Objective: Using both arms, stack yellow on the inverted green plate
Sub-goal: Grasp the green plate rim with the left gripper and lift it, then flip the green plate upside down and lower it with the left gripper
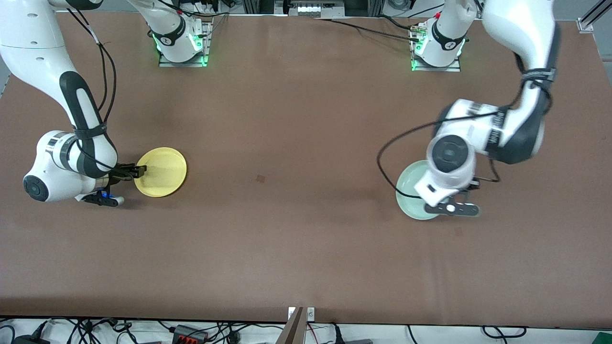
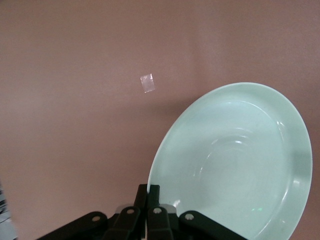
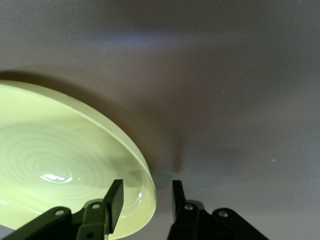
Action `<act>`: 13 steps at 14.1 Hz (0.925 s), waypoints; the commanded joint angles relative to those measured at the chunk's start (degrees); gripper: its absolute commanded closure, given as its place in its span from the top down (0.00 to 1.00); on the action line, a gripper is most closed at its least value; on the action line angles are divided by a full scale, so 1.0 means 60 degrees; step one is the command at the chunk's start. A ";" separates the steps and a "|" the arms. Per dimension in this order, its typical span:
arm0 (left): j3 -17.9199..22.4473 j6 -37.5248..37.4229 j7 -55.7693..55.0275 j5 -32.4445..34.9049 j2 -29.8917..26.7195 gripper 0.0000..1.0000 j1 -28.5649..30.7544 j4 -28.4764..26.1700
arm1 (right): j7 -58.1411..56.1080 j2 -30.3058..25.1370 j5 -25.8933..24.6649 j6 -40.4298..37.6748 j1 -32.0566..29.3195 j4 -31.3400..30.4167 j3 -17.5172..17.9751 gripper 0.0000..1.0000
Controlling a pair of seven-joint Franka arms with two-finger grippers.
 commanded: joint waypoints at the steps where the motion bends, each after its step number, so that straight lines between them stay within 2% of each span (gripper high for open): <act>1: 0.0156 -0.0888 -0.1223 0.1036 0.0010 0.01 -0.0884 0.0184 | -0.0249 0.0068 0.0151 -0.0041 -0.0141 0.0089 0.0070 0.24; 3: 0.0214 -0.1576 -0.1782 0.1607 0.0345 0.01 -0.1761 0.0651 | -0.0263 0.0068 0.0151 -0.0041 -0.0141 0.0089 0.0070 0.14; 5: 0.0214 -0.2382 -0.2512 0.1902 0.0886 0.01 -0.2262 0.1252 | -0.0467 0.0053 0.0151 -0.0070 -0.0141 0.0089 0.0070 0.00; 9: 0.0229 -0.2809 -0.4446 0.1946 0.1503 0.01 -0.3170 0.1299 | -0.1110 -0.0005 0.0136 -0.0391 -0.0097 0.0424 0.0128 0.00; 13: 0.0214 -0.3410 -0.6161 0.2810 0.2089 0.01 -0.3904 0.1313 | -0.1157 -0.0108 0.0151 -0.2000 -0.0053 0.1433 0.0172 0.00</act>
